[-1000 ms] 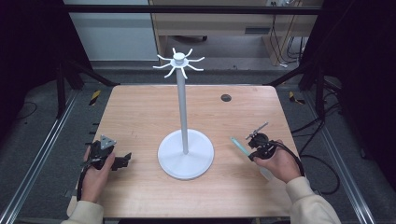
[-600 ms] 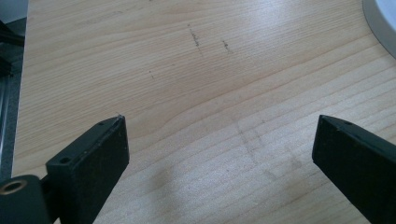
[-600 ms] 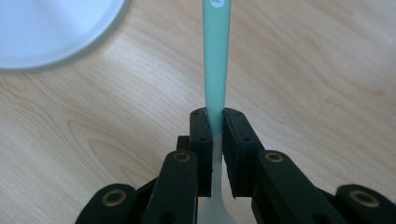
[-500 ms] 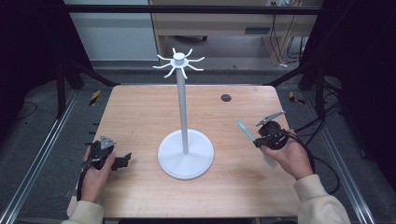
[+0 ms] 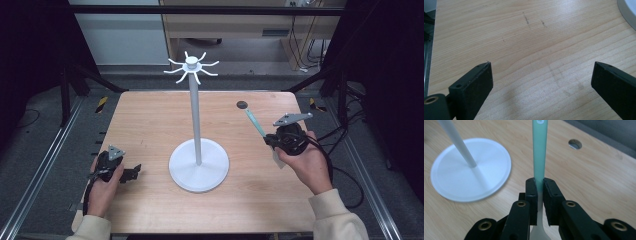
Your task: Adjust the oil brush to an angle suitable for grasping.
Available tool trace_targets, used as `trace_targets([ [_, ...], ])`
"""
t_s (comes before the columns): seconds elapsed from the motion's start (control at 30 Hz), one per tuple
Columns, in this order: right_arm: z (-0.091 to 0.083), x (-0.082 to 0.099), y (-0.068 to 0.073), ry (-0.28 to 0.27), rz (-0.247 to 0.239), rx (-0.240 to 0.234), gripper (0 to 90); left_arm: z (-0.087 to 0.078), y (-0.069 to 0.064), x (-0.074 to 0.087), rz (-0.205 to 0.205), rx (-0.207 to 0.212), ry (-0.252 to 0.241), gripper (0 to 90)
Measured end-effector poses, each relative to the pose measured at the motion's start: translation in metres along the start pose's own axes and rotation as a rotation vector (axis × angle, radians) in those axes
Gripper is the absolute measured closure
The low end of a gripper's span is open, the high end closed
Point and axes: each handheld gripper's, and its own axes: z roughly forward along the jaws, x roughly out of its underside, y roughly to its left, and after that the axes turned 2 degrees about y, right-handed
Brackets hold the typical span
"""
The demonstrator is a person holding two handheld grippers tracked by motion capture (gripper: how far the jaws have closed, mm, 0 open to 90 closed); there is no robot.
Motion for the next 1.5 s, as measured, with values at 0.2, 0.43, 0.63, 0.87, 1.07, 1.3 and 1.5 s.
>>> trace_targets([
  [0.2,-0.003,-0.009,0.007,-0.083,0.005,-0.014,82.7,0.0,0.0,0.0,0.0,-0.001,0.001,3.3],
  [0.43,-0.005,-0.014,0.01,-0.159,0.013,-0.003,82.7,0.001,0.0,0.0,0.0,-0.001,0.001,3.4],
  [0.63,-0.007,-0.015,0.011,-0.178,0.03,-0.016,82.7,0.0,0.0,0.0,0.004,-0.001,0.005,3.4],
  [0.87,-0.011,-0.016,0.011,-0.217,0.037,-0.024,82.7,0.001,0.001,0.001,0.01,-0.006,0.01,3.4],
  [1.07,-0.011,-0.018,0.011,-0.243,0.048,-0.035,82.7,0.002,0.004,0.002,-0.005,-0.009,0.003,3.4],
  [1.3,-0.015,-0.019,0.013,-0.287,0.061,-0.043,82.7,-0.001,0.001,0.0,0.011,-0.015,0.002,3.4],
  [1.5,-0.021,-0.018,0.018,-0.32,0.064,-0.053,82.7,-0.001,0.002,0.001,0.003,-0.02,0.004,3.4],
])
